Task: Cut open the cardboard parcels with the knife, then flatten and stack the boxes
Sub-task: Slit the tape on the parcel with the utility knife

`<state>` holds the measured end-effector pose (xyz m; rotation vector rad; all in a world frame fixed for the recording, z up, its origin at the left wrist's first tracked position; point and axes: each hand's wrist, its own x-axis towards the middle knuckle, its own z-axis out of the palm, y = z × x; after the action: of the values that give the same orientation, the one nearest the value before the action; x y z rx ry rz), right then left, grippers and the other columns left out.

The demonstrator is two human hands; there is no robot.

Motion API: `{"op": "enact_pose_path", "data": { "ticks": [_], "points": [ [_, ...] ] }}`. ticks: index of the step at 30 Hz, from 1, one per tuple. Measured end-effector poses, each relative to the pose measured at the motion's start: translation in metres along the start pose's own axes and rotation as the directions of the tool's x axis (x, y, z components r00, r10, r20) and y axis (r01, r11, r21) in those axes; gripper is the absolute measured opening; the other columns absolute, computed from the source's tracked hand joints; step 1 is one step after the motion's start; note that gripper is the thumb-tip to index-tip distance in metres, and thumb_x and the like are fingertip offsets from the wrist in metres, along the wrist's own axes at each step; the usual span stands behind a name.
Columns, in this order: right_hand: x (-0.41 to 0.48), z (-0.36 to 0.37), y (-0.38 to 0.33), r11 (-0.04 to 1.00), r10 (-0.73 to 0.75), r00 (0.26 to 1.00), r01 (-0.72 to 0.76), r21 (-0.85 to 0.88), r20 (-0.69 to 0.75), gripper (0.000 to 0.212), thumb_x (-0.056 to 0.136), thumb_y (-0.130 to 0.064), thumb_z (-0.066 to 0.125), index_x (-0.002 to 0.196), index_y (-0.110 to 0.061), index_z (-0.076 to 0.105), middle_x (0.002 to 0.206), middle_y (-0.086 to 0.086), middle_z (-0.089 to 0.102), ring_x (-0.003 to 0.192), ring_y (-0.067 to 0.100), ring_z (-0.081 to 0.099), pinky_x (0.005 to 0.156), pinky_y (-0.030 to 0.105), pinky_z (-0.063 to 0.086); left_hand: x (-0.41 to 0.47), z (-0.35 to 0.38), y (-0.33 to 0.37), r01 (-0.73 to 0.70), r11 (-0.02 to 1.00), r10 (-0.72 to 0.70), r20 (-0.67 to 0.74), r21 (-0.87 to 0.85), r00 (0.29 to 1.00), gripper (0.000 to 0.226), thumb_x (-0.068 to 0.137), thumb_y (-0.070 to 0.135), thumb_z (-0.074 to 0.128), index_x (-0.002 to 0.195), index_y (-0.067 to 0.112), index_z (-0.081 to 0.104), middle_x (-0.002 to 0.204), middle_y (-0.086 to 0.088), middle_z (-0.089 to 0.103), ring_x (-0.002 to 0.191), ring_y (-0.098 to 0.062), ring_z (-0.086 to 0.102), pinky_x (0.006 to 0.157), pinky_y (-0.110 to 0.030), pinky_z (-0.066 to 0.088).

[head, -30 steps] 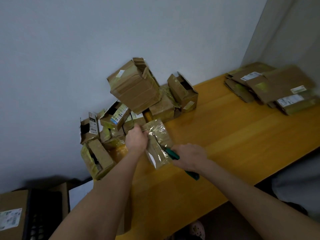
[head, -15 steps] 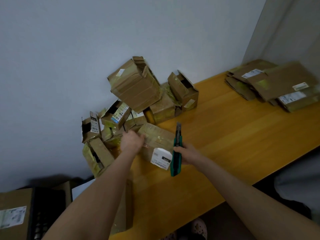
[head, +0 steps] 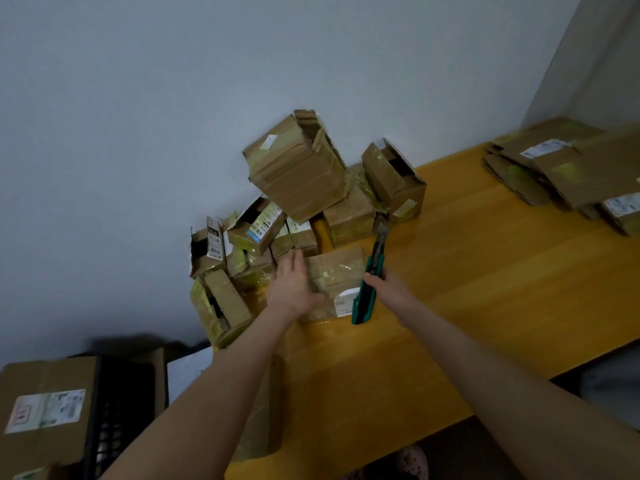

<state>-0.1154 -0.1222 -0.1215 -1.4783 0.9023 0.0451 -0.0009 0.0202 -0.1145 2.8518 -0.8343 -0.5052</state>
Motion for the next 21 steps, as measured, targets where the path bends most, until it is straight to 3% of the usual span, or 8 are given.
{"op": "enact_pose_path", "data": {
  "ticks": [2,5,10,14,21],
  "points": [
    [0.001,-0.002,0.003,1.0,-0.009,1.0,0.009,-0.001,-0.001,0.038,0.102,-0.021,0.044,0.138,-0.009,0.042,0.13,0.008,0.054,0.101,0.017,0.049,0.079,0.028,0.038,0.006,-0.003,0.015,-0.146,0.984,0.138,0.072,0.105,0.988,0.116,0.077,0.049,0.073,0.154,0.013,-0.007,0.163,-0.006,-0.005,0.149,-0.025,-0.001,0.121,-0.048,0.01],
    [0.001,-0.005,0.006,1.0,-0.014,1.0,0.014,-0.012,0.018,0.036,0.102,-0.022,0.044,0.136,-0.009,0.043,0.123,0.006,0.054,0.1,0.016,0.049,0.08,0.027,0.038,0.015,0.004,0.037,-0.196,0.959,0.166,0.156,0.204,0.974,0.12,0.077,0.05,0.073,0.153,0.013,-0.012,0.162,-0.009,-0.01,0.149,-0.026,-0.007,0.12,-0.048,0.004],
    [0.0,-0.023,0.018,0.988,-0.046,0.999,0.045,-0.15,-0.006,0.029,0.102,-0.02,0.044,0.125,-0.004,0.049,0.115,0.011,0.056,0.098,0.022,0.054,0.078,0.028,0.043,0.026,0.015,0.048,-0.173,0.955,0.123,0.206,0.242,0.971,0.117,0.076,0.047,0.075,0.154,0.013,-0.004,0.16,-0.015,0.005,0.148,-0.033,0.005,0.12,-0.049,0.011],
    [-0.006,-0.04,0.034,0.933,-0.092,0.995,0.101,-0.346,0.044,0.016,0.099,-0.022,0.045,0.11,-0.012,0.053,0.085,0.004,0.054,0.076,0.018,0.051,0.062,0.028,0.04,0.027,0.01,0.048,-0.189,0.945,0.141,0.187,0.269,0.972,0.113,0.072,0.05,0.077,0.153,0.012,0.009,0.155,-0.013,0.022,0.144,-0.031,0.021,0.12,-0.048,0.016],
    [-0.008,-0.051,0.033,0.816,-0.14,0.987,0.157,-0.556,0.073,0.011,0.098,-0.029,0.045,0.103,-0.022,0.052,0.069,0.0,0.05,0.058,0.013,0.047,0.049,0.024,0.035,0.023,0.012,0.049,-0.174,0.953,0.139,0.153,0.248,0.978,0.111,0.07,0.046,0.08,0.152,0.014,0.013,0.154,-0.01,0.026,0.142,-0.029,0.025,0.12,-0.043,0.018]
  ]
}}
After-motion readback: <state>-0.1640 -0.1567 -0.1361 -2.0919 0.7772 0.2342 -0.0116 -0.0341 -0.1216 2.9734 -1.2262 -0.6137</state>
